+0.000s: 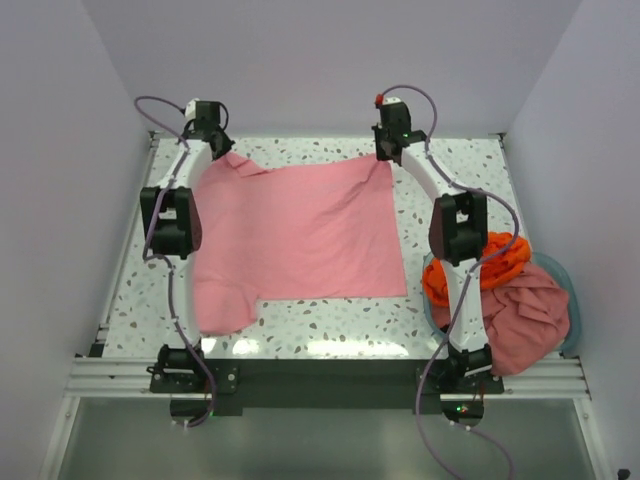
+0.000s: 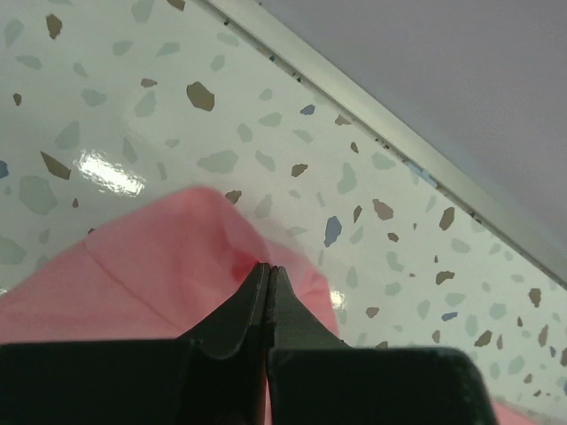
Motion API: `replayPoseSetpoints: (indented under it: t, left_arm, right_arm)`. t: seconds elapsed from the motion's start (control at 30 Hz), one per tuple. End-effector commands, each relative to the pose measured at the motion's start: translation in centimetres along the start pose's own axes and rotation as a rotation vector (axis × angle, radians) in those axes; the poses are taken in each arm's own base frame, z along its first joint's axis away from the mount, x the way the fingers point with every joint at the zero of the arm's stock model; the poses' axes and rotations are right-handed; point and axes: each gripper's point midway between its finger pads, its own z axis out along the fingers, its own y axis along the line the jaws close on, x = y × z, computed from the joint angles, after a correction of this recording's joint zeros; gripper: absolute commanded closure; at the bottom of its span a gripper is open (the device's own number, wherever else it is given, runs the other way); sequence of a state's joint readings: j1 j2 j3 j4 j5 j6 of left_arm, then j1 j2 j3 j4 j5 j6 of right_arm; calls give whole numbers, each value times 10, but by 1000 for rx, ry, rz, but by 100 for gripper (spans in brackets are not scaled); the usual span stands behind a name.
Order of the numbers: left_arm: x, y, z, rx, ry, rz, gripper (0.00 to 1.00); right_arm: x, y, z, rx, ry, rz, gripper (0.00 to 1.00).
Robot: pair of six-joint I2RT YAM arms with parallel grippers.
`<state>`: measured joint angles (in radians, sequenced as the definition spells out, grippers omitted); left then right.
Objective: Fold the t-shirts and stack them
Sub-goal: Flatten the tshirt out, then fold the tshirt
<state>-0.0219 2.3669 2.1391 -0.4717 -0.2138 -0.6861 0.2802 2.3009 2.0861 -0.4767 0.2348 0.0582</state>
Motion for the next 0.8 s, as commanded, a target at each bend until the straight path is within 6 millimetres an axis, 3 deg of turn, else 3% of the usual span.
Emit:
replayPoseSetpoints:
  t: [0.0, 0.13, 0.27, 0.3, 0.37, 0.4, 0.43, 0.5, 0.53, 0.6, 0.63, 0.77]
  left_arm:
    - [-71, -44, -19, 155, -209, -31, 100]
    - [-64, -41, -4, 153, -209, -31, 100]
    - [-51, -29, -2, 116, -172, -38, 100]
    - [-56, -30, -12, 123, -180, -49, 100]
    - [-42, -18, -16, 99, -151, -53, 100]
    - [-53, -21, -33, 115, -170, -67, 100]
    - [-39, -10, -33, 93, -141, -64, 100]
    - [-44, -8, -55, 92, -150, -83, 100]
    - [-29, 4, -56, 63, -114, -79, 100]
    - [-30, 7, -76, 67, -113, -88, 100]
    - [-16, 17, -78, 46, -81, -83, 100]
    - [-3, 32, -105, 24, -47, -93, 100]
  right_arm:
    - [-60, 4, 6, -66, -162, -8, 100]
    - [-52, 4, 29, -103, -172, -39, 100]
    - [-52, 2, 28, -116, -199, -68, 100]
    - [-59, 2, 21, -124, -217, -73, 100]
    - [-56, 1, 17, -127, -209, -94, 100]
    - [-65, 1, 5, -132, -234, -98, 100]
    - [-54, -2, 7, -127, -213, -120, 100]
    - [-61, -5, -7, -124, -238, -123, 100]
    - [-50, -8, -8, -114, -215, -142, 100]
    - [-47, -11, -13, -107, -215, -150, 100]
    - [-45, -12, -21, -103, -214, -172, 100]
    - [-38, -20, -34, -82, -205, -207, 100]
